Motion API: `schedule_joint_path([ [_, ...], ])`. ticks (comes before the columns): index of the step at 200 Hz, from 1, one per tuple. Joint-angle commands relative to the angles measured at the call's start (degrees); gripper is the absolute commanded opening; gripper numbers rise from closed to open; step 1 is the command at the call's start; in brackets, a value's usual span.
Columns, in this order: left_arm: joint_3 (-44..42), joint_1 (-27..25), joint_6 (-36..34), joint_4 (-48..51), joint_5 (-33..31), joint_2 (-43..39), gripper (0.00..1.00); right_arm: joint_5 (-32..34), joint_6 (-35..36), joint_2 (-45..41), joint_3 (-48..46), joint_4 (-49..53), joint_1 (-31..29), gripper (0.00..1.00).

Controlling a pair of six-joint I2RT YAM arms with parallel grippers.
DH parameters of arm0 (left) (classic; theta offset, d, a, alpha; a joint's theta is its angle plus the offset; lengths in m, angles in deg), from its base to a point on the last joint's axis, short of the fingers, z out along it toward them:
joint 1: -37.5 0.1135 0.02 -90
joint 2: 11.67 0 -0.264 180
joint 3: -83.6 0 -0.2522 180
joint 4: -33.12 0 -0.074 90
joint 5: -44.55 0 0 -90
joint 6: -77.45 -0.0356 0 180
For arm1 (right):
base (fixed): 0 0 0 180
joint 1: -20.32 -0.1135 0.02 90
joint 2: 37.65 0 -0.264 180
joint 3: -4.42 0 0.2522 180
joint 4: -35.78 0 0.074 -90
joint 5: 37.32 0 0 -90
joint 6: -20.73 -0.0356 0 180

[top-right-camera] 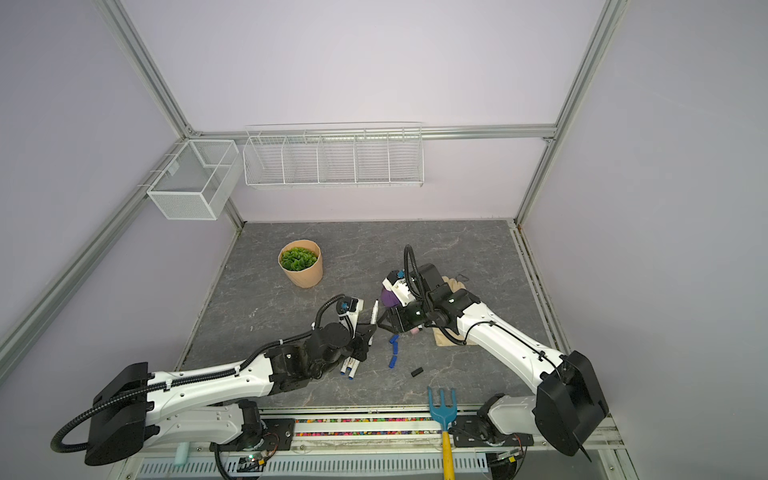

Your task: Insert the pens into the pen caps

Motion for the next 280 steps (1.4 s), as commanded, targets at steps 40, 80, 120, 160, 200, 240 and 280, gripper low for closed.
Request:
schedule_joint_path([
  [40,-1.83,0.25,0.35,-4.68,1.46,-0.89,0.0,-3.92,-0.98,2.57,4.33,-4.31,-0.16,0.46],
  [80,-2.08,0.18,0.02,-6.33,2.23,-1.29,0.0,-5.24,-1.49,6.13,5.75,-5.11,-0.21,0.38],
  [120,-2.8,0.19,0.0,-6.72,1.26,-1.29,0.0,-5.9,-1.47,5.58,5.23,-5.3,-0.11,0.15],
  [160,-4.06,0.25,0.95,-6.2,1.77,-0.41,0.33,-6.68,-1.77,4.3,4.79,-5.13,0.16,0.12],
  [200,-4.98,0.23,0.4,-7.8,3.56,-0.55,0.39,-8.25,-2.14,4.43,4.61,-5.52,0.66,0.11],
  [240,-3.57,0.19,-1.24,-8.64,4.95,0.86,0.37,-8.8,-1.8,4.76,4.7,-5.33,0.71,0.11],
  [280,-1.31,0.49,-3.11,-9.07,4.93,2.52,0.31,-8.89,-1.32,4.82,4.81,-4.51,0.72,0.11],
])
